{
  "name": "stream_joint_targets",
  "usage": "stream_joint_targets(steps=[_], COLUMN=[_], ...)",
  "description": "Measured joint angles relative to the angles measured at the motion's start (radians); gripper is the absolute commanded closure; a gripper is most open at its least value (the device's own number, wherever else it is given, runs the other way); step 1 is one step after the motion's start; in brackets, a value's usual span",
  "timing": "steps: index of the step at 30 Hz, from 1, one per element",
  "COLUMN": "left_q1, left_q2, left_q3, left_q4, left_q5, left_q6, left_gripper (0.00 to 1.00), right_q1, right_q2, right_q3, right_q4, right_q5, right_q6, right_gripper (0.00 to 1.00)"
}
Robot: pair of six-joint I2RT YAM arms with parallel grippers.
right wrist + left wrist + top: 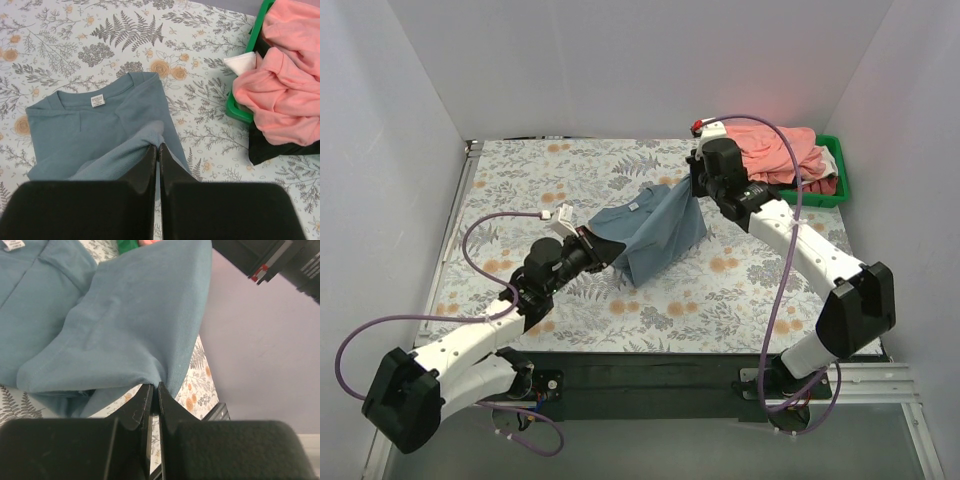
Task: Fold and stack the t-shirts
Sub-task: Fold the tshirt
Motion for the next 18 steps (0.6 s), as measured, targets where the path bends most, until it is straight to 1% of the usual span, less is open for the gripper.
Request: stream_joint_targets(steps=[5, 9, 14, 18], left_q1=[0.013, 0.021, 0.021, 0.021], left_q2=[0.099, 0.113, 0.113, 0.114], left_q3=[-0.006, -0.013, -0.013, -0.013], left_q4=[0.05, 0.071, 0.101, 0.12], left_q5=[-0.002, 0.008, 0.045, 0.077], left_q6=[-0.008, -0.018, -0.027, -0.035], left_gripper=[1.0, 1.0, 1.0, 1.0], right_q1=[-0.014, -0.02, -0.031, -0.032], right_q2=[0.105, 0.162, 0.174, 0.152], right_q3=[0.072, 0.094, 0.096, 0.079], right_q4=[0.007, 0.01, 0.012, 0.018], right_q5=[-0.024, -0.039, -0.043, -0.041], right_q6=[-0.014, -0.019, -0.021, -0.021], right_gripper=[0.99, 0.99, 0.99, 0.99])
